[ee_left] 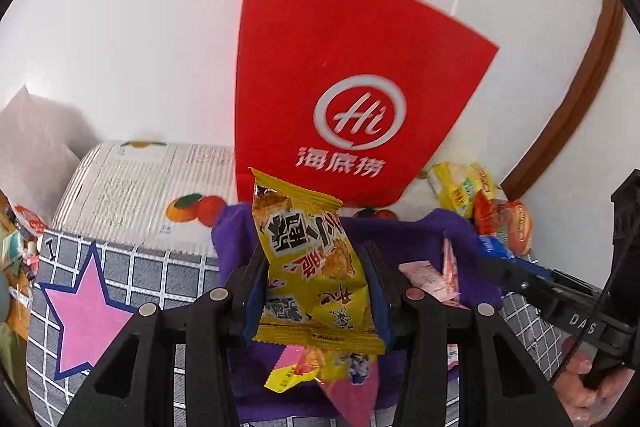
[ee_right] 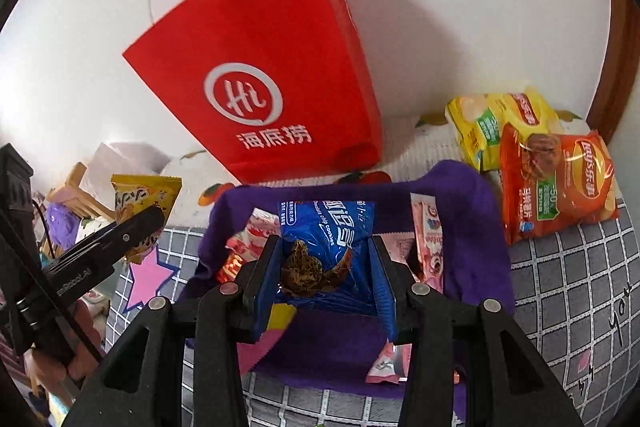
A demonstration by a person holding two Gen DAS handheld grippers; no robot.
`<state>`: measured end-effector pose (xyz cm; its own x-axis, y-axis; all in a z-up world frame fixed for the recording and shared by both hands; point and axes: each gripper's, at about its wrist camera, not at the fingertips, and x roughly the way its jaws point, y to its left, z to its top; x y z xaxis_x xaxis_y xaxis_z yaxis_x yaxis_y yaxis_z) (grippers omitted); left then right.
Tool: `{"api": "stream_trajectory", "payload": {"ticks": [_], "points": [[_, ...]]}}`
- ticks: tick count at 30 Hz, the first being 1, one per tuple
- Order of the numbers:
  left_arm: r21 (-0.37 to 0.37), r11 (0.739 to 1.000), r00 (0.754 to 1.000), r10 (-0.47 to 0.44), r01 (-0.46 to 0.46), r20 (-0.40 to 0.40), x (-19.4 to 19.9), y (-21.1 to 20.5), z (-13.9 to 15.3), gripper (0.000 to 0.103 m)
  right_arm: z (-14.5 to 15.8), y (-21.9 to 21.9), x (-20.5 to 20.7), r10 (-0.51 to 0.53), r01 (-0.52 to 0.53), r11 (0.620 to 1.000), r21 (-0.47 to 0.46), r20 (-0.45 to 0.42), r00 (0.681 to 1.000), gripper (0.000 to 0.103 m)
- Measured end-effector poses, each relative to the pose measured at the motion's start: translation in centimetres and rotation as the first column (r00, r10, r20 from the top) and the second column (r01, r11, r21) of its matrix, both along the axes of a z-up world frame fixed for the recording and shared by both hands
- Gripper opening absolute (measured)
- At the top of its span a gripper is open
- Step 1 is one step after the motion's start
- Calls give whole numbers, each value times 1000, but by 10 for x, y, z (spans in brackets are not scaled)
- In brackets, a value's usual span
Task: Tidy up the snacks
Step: 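Carry both packets over the purple towel and open the right tool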
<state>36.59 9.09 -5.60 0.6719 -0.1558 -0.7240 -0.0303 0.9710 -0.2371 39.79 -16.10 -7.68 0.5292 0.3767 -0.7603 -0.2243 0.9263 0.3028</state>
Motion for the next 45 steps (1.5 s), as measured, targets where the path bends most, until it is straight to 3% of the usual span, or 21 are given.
{"api": "stream_trajectory", "payload": {"ticks": [30, 45], "points": [[-36, 999, 1000, 2, -3, -24, 1, 10, -3, 42, -60, 22, 25, 83, -97, 994, -47, -238, 968, 43], [-34, 999, 1000, -11, 10, -27, 1, 6, -4, 42, -73, 29, 26, 69, -103, 988, -116, -264, 962, 45]]}}
